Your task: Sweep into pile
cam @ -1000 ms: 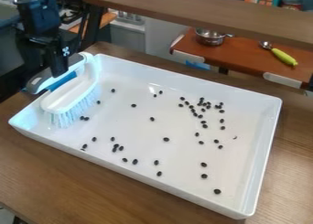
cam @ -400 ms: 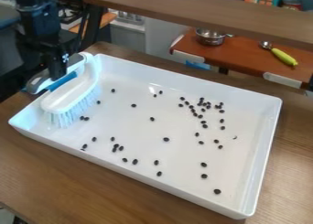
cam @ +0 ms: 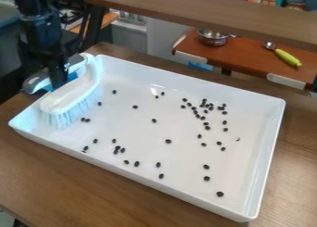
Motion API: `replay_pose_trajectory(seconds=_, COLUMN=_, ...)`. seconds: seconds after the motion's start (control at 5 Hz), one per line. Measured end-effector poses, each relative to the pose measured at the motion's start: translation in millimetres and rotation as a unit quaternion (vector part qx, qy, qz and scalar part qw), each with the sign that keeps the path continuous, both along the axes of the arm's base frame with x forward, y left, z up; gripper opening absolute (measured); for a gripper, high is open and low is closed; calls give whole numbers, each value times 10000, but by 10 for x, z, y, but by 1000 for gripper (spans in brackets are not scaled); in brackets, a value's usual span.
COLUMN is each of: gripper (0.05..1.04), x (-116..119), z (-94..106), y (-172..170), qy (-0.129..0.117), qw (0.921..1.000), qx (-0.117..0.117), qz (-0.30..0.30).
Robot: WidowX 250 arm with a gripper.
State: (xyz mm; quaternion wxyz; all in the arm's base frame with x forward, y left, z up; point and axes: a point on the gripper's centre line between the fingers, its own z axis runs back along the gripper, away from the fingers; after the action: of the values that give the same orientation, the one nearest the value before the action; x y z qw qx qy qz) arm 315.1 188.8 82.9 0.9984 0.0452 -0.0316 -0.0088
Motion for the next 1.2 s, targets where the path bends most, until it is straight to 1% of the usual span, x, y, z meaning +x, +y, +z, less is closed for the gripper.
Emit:
replay_pose_trajectory(seconds=0.2, gripper=950, x=18, z=-69, y=14, qy=69, qw=9999, qx=98, qz=-44)
replay_pose_trajectory(seconds=0.4, gripper=667, x=31, z=-93, y=28, qy=74, qw=9998, qx=169, qz=1)
replay_pose_trajectory(seconds=0.6, gripper=488, x=49, z=-107, y=-20, qy=125, qw=9997, qx=211, qz=28)
replay_pose_trajectory(seconds=0.8, gripper=488, x=27, z=-145, y=-103, qy=242, qw=9996, qx=177, qz=8)
replay_pose_trajectory(seconds=1.0, gripper=488, x=-4, z=-183, y=-246, qy=391, qw=9992, qx=79, qz=8)
replay_pose_trajectory(seconds=1.2, gripper=488, x=-21, z=-196, y=-461, qy=468, qw=9989, qx=81, qz=54)
